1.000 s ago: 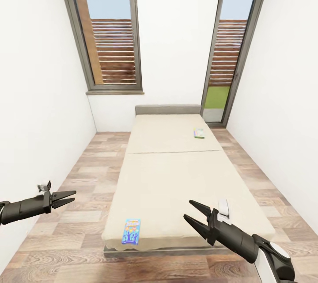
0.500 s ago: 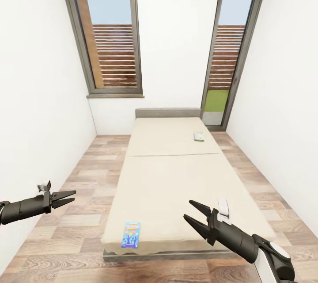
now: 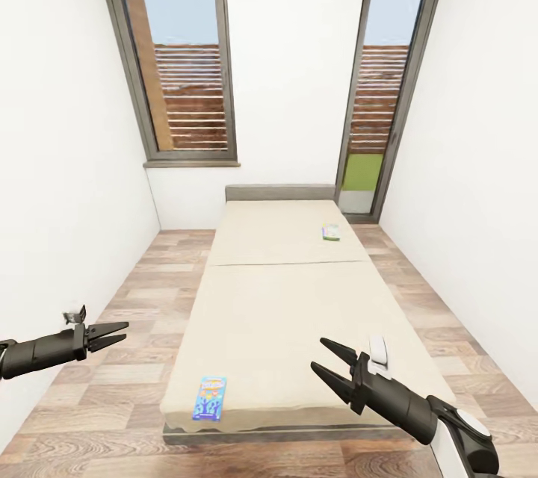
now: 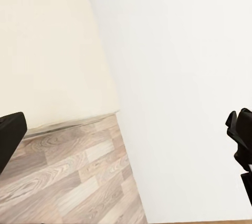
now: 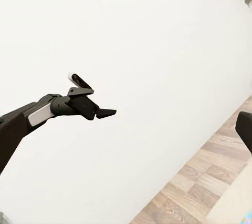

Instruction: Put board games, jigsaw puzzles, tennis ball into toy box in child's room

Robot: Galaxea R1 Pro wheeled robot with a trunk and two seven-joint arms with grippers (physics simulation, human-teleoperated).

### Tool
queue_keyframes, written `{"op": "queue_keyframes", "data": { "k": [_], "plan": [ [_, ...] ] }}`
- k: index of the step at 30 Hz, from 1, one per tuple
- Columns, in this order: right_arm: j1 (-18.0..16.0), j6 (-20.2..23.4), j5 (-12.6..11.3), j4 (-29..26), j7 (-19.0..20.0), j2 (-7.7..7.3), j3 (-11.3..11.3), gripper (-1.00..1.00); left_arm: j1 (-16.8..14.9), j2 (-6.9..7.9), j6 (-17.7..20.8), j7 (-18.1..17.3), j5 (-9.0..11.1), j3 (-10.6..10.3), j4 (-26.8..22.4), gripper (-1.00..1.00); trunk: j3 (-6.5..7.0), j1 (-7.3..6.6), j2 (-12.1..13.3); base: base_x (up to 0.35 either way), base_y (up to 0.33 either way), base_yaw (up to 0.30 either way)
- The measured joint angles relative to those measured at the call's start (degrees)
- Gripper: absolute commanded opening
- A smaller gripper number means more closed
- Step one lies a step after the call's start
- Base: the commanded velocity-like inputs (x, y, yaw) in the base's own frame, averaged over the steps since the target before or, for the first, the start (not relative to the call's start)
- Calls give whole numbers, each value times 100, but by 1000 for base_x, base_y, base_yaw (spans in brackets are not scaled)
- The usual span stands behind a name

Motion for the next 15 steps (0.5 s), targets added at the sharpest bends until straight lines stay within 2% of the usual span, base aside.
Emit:
{"op": "queue_keyframes", "data": {
  "k": [15],
  "plan": [
    [0, 9, 0, 0, -22, -6, -4, 100, 0, -5, 7, 0, -3, 1, 0, 100, 1, 0, 0, 0, -6, 0]
  ]
}}
